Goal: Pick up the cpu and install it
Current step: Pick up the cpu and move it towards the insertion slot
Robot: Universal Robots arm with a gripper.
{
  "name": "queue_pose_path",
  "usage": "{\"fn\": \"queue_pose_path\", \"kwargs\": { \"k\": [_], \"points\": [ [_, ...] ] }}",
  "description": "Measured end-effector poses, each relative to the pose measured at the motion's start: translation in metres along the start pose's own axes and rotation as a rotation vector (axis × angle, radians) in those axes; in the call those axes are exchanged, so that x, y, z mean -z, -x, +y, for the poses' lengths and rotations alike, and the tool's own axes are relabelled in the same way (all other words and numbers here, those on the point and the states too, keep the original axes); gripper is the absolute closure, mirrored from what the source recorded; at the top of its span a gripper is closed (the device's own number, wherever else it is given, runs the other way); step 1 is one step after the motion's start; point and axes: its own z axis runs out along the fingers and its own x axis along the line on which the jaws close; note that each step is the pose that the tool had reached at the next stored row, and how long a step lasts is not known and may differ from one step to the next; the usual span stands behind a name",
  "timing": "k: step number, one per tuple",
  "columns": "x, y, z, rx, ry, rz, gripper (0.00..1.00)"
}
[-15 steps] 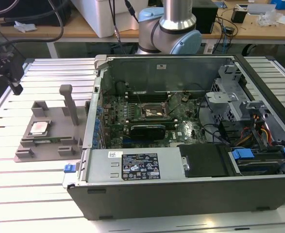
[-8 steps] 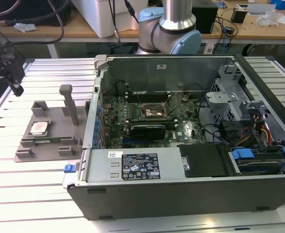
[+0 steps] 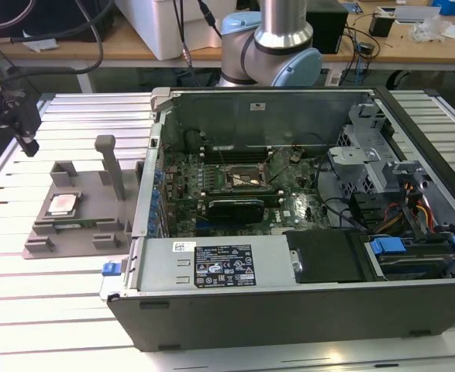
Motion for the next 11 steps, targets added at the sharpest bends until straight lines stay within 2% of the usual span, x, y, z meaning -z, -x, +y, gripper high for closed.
{"fn": "queue_pose_path", "kwargs": {
  "k": [5,7,8,10,11],
  "points": [
    [-0.0040,-0.0001,-0.0001,0.000,-0.0001,0.0000,0.34],
    [-0.0093,-0.0003,0.0004,0.000,-0.0019,-0.0001,0.34],
    [-0.0108,-0.0002,0.0011,0.000,-0.0051,-0.0003,0.34],
    [-0.0129,0.0015,0.0049,0.004,-0.0231,-0.0015,0.34],
    [-0.0138,0.0020,0.0068,0.005,-0.0293,-0.0020,0.34]
  ]
}}
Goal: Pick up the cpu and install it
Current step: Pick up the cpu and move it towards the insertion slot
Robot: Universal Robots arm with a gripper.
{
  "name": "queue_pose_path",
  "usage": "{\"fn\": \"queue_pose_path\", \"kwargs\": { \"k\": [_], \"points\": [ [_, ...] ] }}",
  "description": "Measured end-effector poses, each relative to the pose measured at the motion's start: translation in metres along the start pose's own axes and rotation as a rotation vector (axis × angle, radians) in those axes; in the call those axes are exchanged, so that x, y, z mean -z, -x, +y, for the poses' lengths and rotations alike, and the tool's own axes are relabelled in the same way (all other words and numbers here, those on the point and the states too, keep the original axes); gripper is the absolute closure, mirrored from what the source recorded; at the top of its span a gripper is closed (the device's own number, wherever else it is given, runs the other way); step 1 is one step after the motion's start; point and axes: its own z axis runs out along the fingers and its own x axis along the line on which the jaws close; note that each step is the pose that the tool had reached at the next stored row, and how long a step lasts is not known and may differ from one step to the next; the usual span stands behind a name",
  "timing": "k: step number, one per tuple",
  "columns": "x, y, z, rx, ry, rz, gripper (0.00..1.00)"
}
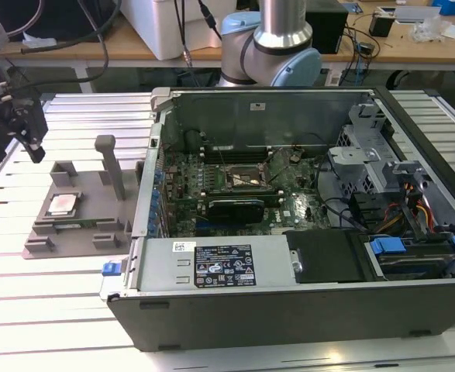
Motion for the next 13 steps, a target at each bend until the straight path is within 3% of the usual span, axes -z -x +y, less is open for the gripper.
{"fn": "queue_pose_path", "kwargs": {
  "k": [6,10,13],
  "points": [
    [-0.0112,0.0013,0.0066,0.031,-0.0203,-0.0012,0.34],
    [-0.0174,0.0013,0.0088,0.078,-0.0204,-0.0012,0.34],
    [-0.0232,0.0017,0.0094,0.079,-0.0203,-0.0013,0.34]
  ]
}}
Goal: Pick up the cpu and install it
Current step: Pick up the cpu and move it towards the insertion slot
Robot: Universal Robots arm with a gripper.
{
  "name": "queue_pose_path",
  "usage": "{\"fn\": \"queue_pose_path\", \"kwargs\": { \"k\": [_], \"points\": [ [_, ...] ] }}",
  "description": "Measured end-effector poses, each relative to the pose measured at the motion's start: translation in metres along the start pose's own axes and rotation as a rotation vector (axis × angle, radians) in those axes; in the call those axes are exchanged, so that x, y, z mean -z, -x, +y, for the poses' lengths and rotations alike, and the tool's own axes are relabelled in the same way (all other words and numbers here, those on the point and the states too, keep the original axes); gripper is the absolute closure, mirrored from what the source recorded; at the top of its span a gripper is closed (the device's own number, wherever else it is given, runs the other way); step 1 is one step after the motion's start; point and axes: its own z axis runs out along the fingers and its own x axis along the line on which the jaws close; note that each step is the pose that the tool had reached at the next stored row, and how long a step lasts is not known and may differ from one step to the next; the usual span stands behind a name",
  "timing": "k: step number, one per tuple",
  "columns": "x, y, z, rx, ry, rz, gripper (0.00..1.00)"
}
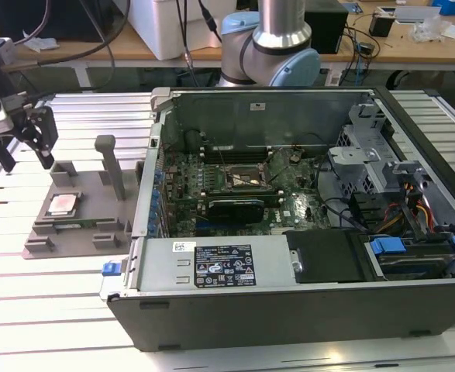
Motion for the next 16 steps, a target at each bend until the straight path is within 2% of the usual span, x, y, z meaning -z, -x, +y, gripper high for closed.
{"fn": "queue_pose_path", "kwargs": {
  "k": [5,9,16],
  "points": [
    [-0.0078,-0.0002,0.0001,0.000,0.0000,0.0001,0.34],
    [-0.0191,-0.0004,0.0002,0.000,0.0000,0.0000,0.34],
    [-0.0307,-0.0007,0.0003,0.000,0.0000,0.0000,0.34]
  ]
}}
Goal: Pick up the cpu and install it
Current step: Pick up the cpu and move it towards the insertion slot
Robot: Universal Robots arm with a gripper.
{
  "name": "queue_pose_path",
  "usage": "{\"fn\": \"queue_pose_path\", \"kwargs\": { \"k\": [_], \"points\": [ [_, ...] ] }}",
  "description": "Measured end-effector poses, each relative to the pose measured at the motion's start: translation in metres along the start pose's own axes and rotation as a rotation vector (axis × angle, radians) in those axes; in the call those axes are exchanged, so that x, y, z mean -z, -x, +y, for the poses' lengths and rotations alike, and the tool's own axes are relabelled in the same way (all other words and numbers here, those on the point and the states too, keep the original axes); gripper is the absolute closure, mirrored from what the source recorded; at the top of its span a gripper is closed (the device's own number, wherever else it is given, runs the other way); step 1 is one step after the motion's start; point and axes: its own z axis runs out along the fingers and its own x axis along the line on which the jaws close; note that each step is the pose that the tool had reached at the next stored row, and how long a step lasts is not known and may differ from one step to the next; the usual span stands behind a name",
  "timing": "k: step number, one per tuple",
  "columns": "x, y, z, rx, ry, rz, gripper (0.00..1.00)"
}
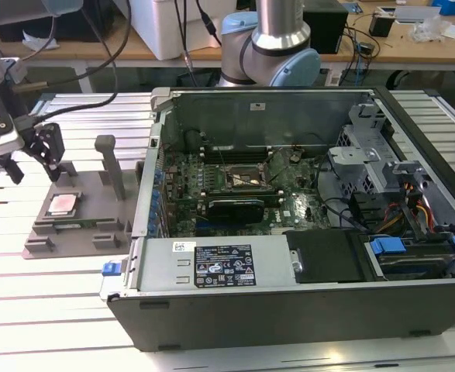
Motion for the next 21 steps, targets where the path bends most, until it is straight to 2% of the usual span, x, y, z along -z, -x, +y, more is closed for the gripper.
{"fn": "queue_pose_path", "kwargs": {
  "k": [3,4,11,15,17,19,21],
  "points": [
    [-0.0058,-0.0002,0.0001,0.000,-0.0001,0.0001,0.34],
    [-0.0102,0.0001,0.0002,0.000,-0.0011,0.0000,0.34],
    [-0.0258,0.0045,0.0016,0.005,-0.0091,0.0001,0.34],
    [-0.0426,0.0073,0.0038,0.016,-0.0156,0.0001,0.34],
    [-0.0467,0.0084,0.0045,0.018,-0.0182,0.0002,0.34],
    [-0.0557,0.0106,0.0053,0.022,-0.0239,0.0002,0.34],
    [-0.0597,0.0115,0.0058,0.023,-0.0262,0.0001,0.34]
  ]
}}
